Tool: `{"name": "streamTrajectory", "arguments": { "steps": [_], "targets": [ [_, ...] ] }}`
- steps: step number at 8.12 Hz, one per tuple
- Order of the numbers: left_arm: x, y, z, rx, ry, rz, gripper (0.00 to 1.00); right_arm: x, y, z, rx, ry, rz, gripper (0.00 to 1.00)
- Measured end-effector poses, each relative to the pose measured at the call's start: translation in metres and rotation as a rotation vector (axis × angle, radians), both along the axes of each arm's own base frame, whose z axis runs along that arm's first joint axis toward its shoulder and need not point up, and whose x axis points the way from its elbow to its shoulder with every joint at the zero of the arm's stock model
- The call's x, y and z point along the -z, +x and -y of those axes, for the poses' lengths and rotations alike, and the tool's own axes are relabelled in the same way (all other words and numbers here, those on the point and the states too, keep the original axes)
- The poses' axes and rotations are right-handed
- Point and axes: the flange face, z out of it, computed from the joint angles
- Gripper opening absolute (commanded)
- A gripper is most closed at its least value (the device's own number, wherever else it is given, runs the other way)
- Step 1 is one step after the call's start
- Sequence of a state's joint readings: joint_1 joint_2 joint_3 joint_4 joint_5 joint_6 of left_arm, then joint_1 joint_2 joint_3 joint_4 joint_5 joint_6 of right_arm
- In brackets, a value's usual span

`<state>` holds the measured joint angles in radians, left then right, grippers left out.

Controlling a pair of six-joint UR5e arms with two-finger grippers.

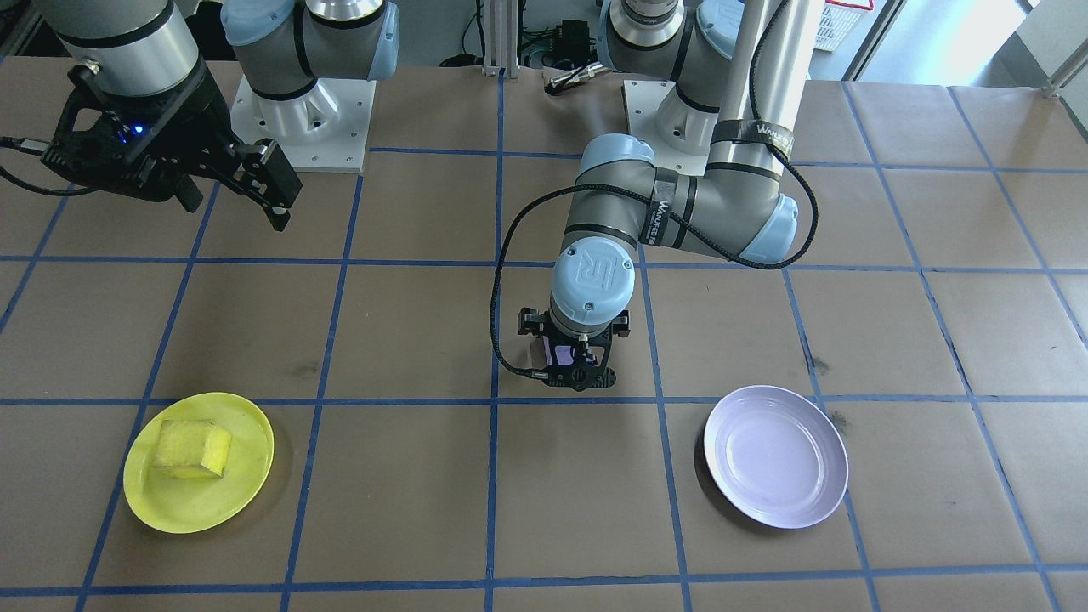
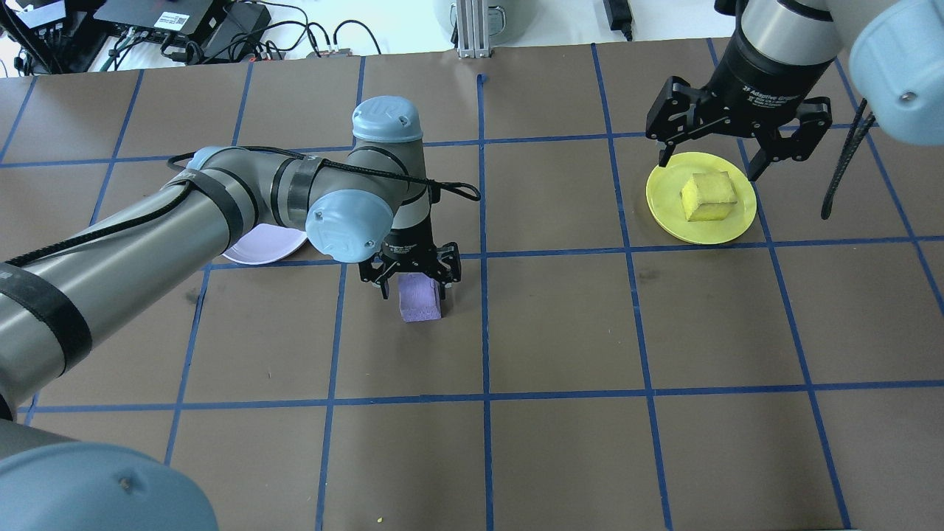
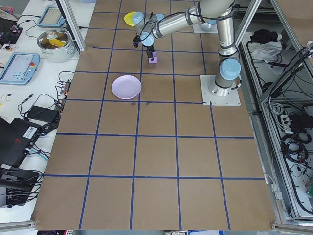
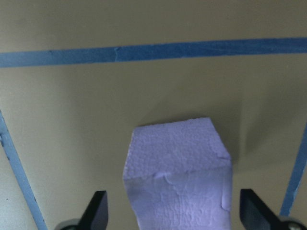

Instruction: Sort blocks by color into plates

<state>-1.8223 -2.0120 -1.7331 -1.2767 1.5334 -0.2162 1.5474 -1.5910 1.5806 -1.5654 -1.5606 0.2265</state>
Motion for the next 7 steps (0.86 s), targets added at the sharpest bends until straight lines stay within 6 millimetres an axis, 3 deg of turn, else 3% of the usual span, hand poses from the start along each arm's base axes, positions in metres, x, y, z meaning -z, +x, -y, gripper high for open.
{"name": "streamTrajectory", "arguments": {
  "steps": [1,4,7],
  "targets": [
    [0.000,0.000,0.000,-0.005,-0.002,-0.001,0.00,0.001,0.000,0.000,0.000,0.001,0.000,1.00],
    [-0.011,-0.001,0.003,-0.019,-0.027,-0.004,0.00,0.000,0.000,0.000,0.001,0.002,0.001,1.00],
    [-0.058,0.013,0.007,-0.024,-0.105,-0.015,0.00,-0.001,0.000,0.000,0.000,-0.003,0.001,1.00]
  ]
}}
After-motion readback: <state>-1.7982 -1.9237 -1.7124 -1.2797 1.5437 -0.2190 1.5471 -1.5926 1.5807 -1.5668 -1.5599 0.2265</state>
